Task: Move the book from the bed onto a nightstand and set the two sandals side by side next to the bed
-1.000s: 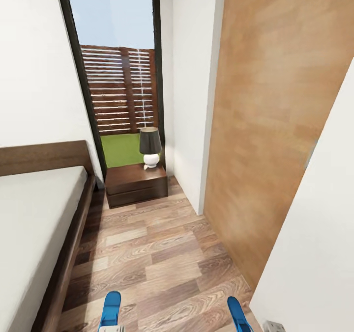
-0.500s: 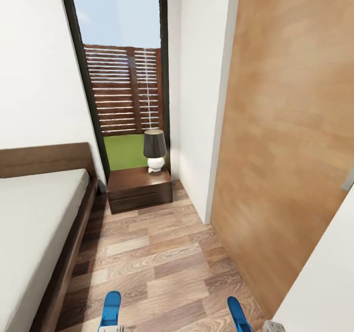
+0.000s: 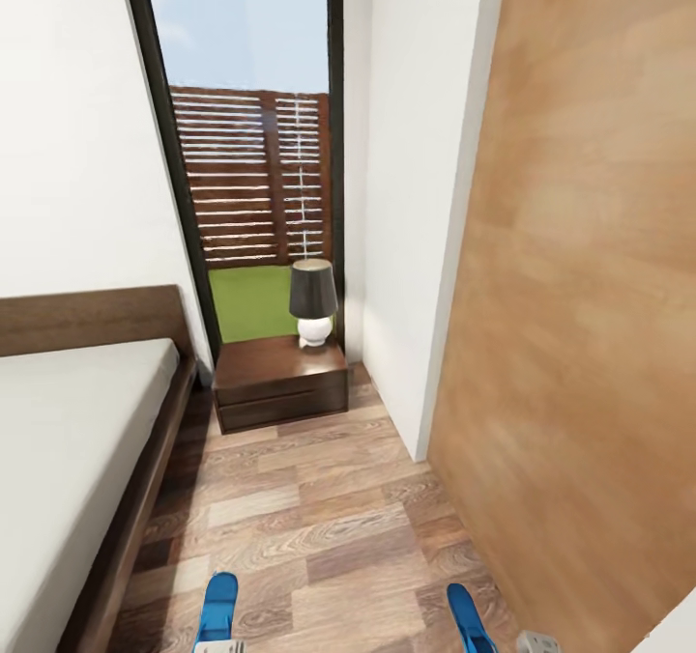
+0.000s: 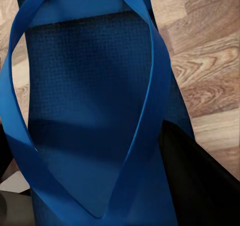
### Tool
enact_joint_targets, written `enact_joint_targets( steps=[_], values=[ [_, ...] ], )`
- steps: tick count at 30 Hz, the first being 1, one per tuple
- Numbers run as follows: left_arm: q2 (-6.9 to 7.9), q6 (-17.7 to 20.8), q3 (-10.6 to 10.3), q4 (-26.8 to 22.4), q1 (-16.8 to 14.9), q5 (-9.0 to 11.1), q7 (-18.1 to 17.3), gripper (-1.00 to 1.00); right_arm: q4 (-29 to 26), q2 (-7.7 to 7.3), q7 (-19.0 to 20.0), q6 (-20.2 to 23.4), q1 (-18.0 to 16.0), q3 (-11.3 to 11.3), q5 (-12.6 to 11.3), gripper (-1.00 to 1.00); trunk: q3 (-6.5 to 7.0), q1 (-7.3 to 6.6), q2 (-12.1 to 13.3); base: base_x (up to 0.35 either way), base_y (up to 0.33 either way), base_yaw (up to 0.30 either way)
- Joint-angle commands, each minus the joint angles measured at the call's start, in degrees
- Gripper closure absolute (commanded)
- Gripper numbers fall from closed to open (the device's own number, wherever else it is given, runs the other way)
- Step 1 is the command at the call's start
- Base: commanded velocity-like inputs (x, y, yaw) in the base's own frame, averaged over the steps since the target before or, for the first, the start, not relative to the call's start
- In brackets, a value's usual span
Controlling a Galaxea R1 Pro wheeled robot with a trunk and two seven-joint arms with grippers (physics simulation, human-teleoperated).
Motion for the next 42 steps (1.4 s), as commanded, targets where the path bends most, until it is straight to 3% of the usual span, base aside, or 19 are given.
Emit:
enact_joint_targets(
  steps=[1,21,36,42],
  values=[
    [0.03,-0.2,-0.5,0.1,-0.1,0.6,-0.2,1.0,0.0,-0.03,0.1,0.4,0.0,0.3,-0.7,1.0,-0.06,0.03,0.0,0.333,0.0,0.002],
    [-0.01,-0.2,-0.5,0.1,-0.1,0.6,-0.2,1.0,0.0,0.0,0.1,0.4,0.0,0.3,-0.7,1.0,-0.06,0.03,0.0,0.333,0.0,0.003],
    [-0.01,-0.2,-0.5,0.1,0.0,0.6,-0.2,1.0,0.0,0.02,0.1,0.4,0.0,0.3,-0.7,1.0,-0.06,0.03,0.0,0.333,0.0,0.258],
    [-0.01,-0.2,-0.5,0.1,-0.1,0.6,-0.2,1.0,0.0,0.0,0.1,0.4,0.0,0.3,-0.7,1.0,-0.06,0.03,0.0,0.333,0.0,0.07]
  ],
)
